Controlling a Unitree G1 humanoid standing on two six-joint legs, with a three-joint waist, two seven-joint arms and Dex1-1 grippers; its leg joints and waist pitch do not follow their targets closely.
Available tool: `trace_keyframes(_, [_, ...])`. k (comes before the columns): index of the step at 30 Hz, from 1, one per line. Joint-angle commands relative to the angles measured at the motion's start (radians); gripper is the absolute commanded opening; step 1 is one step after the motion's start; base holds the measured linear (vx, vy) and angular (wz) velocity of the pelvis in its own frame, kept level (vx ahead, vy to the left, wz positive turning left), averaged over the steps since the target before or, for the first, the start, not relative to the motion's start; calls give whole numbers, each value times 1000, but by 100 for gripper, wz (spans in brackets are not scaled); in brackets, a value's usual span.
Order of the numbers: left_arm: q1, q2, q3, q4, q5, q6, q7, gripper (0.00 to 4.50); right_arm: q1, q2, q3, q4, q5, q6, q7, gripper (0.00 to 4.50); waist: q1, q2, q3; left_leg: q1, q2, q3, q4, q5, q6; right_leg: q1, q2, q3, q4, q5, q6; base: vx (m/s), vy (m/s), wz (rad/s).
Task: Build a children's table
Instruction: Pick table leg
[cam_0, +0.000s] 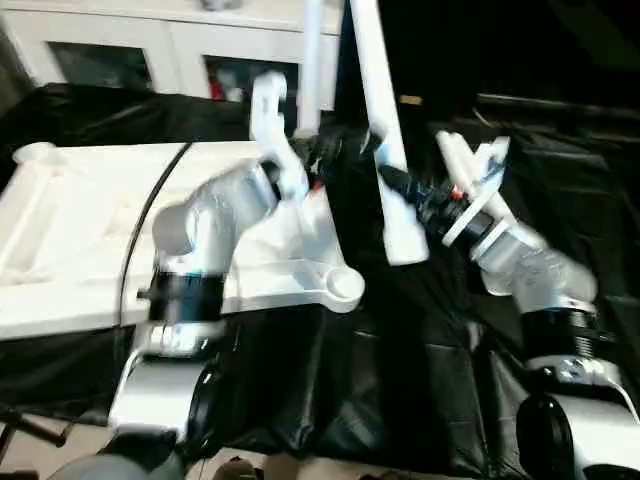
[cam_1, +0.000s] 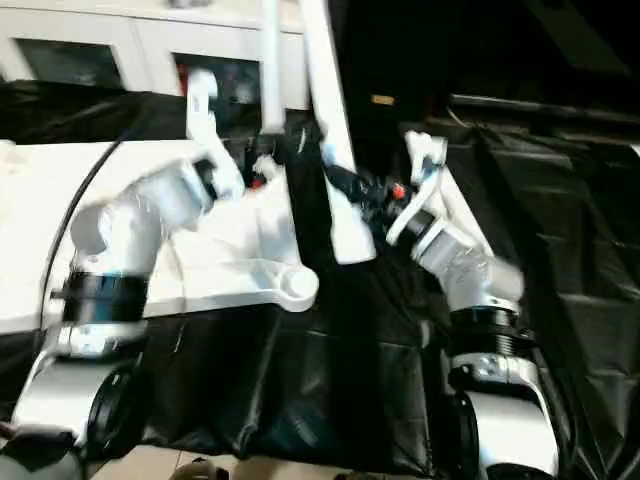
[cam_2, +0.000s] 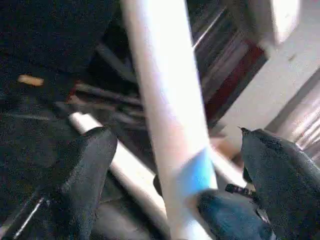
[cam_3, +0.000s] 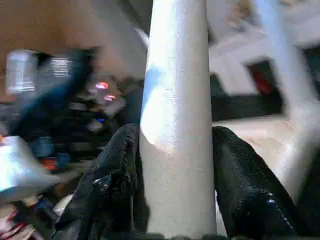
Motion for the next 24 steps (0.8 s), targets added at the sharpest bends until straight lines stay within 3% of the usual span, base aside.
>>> trace_keyframes(1, [-13,-5,5,-14,-34,32,-14,450,20,-6,19,-49,19,33,15,181,1,6,-81,9,7,5,-59,-110,52,71,-58,49,-82,-139,-214,0,0,0])
trace_keyframes(12, [2,-28,4,-39,-57,101,65,450,85,8,83,-219,31,101,-35,181,0,0,-85,1,5,3,-60,-64,39,76,-59,50,-77,-91,-190,0,0,0])
trace_keyframes(17, [-16,-60,48,-1,-28,91,201,450,84,33,137,-255,-37,55,-76,181,-4,-3,-82,0,5,3,-61,-73,29,74,-58,49,-83,-138,-161,0,0,0])
trace_keyframes(18, [-32,-81,90,27,-17,61,278,450,81,55,158,-273,-64,44,-108,181,-4,-7,-82,-1,4,3,-60,-73,30,74,-58,49,-85,-141,-156,0,0,0])
trace_keyframes(19, [-39,-87,105,37,-16,50,301,422,81,65,165,-281,-70,42,-117,181,-5,-5,-82,1,4,3,-61,-75,26,73,-58,49,-86,-150,-148,0,0,0])
trace_keyframes(24, [-43,-87,114,25,-24,23,326,397,85,80,160,-296,-41,54,-135,181,-2,-8,-85,1,6,2,-61,-50,34,72,-58,50,-79,-100,-156,0,0,0])
